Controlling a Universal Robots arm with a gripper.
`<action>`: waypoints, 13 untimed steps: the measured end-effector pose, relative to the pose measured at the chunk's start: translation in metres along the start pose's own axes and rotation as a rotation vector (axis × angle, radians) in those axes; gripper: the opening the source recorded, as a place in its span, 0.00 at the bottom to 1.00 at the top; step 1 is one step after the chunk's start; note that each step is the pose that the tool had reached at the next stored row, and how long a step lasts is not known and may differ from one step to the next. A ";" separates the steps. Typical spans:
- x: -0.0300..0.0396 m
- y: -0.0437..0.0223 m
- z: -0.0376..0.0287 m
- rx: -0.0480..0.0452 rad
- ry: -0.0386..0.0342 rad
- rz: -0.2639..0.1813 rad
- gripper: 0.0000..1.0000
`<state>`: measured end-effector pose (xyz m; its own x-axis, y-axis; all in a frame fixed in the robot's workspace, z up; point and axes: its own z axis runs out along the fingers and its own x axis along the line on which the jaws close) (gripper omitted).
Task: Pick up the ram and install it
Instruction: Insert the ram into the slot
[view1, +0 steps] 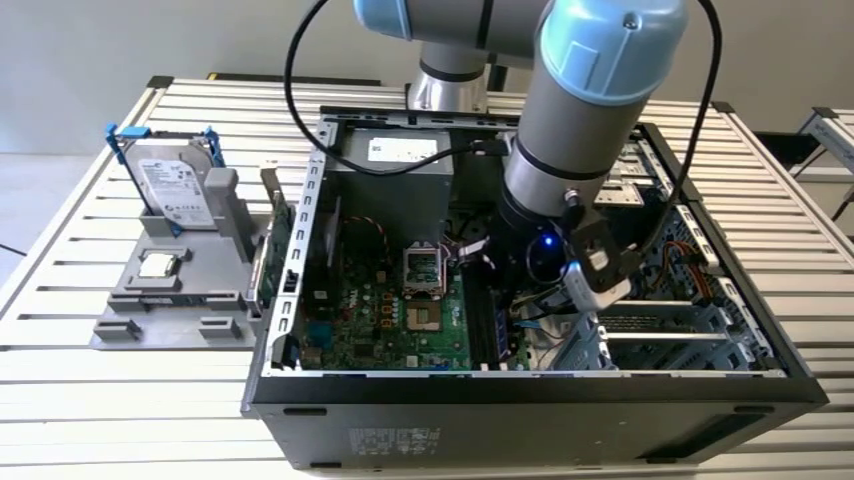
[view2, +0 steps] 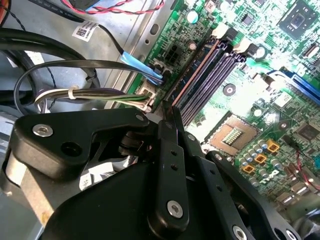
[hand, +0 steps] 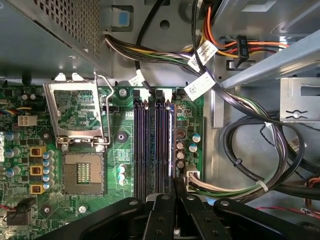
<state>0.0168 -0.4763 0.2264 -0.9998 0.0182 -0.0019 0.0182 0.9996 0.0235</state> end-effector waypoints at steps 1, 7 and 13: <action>0.0000 0.0000 -0.0007 0.0001 0.0008 0.000 0.00; 0.0002 0.0000 -0.0013 0.0002 0.0017 -0.002 0.00; 0.0002 -0.0001 0.0003 0.0003 0.0018 -0.003 0.00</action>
<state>0.0166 -0.4764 0.2261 -0.9999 0.0152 -0.0002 0.0152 0.9996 0.0232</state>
